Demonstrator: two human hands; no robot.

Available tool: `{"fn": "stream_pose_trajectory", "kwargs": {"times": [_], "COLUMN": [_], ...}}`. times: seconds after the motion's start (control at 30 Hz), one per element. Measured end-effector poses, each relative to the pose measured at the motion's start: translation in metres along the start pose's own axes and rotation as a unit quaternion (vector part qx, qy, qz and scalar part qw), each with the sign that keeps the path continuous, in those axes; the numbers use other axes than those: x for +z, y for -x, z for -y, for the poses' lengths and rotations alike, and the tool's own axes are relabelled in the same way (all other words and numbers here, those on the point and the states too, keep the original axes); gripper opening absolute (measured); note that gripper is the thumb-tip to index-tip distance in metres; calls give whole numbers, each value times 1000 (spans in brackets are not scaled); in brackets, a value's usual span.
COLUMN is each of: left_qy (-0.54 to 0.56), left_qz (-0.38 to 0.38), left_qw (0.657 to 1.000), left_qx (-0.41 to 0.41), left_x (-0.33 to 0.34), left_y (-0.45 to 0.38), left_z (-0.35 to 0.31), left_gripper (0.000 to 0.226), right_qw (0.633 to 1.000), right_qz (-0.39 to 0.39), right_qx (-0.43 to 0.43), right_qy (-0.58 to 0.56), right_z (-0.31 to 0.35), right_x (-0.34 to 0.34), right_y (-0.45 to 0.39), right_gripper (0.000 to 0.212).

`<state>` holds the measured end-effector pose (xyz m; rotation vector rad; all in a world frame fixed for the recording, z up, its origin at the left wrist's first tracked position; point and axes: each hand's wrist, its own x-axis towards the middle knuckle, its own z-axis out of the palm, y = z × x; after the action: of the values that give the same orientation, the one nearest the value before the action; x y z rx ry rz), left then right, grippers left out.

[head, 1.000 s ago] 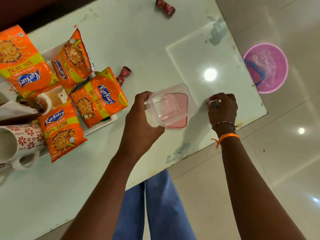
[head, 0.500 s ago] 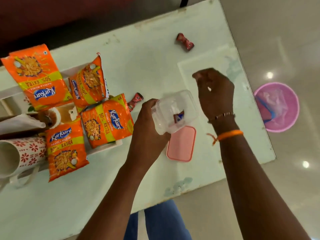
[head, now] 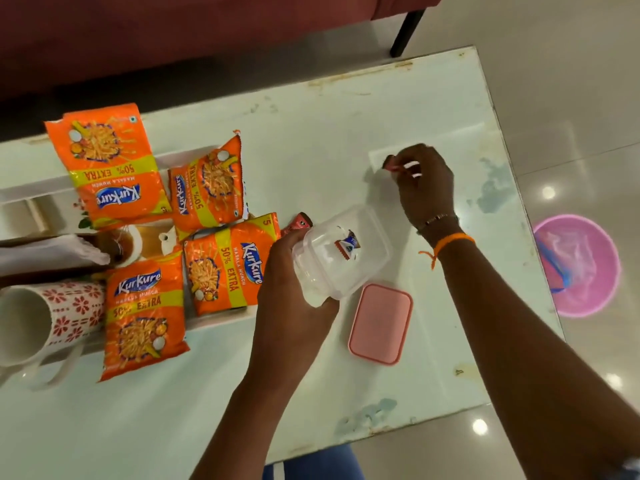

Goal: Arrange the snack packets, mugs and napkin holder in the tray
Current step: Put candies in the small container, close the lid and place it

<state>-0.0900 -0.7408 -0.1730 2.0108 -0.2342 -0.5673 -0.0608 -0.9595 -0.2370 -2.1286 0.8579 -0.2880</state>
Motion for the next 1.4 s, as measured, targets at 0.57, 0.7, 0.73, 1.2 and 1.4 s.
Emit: {"fn": "stream_pose_trajectory", "kwargs": {"times": [0.57, 0.7, 0.73, 1.2, 1.4], "left_qy": [11, 48, 55, 18, 26], "left_qz": [-69, -60, -62, -63, -58], "left_qw": [997, 996, 996, 997, 997], "left_qx": [-29, -41, -37, -40, -37], "left_x": [-43, -66, -72, -99, -96], "left_y": [32, 46, 49, 59, 60], "left_z": [13, 17, 18, 34, 39], "left_gripper": [73, 73, 73, 70, 70], "right_qw": [985, 972, 971, 996, 991], "right_qz": [26, 141, 185, 41, 116], "right_qx": [47, 100, 84, 47, -5], "right_qy": [-163, -159, -130, -62, -62], "right_z": [92, 73, 69, 55, 126], "right_x": [-7, 21, 29, 38, 23], "right_y": [102, 73, 68, 114, 181], "right_gripper": [14, 31, 35, 20, 20]}}
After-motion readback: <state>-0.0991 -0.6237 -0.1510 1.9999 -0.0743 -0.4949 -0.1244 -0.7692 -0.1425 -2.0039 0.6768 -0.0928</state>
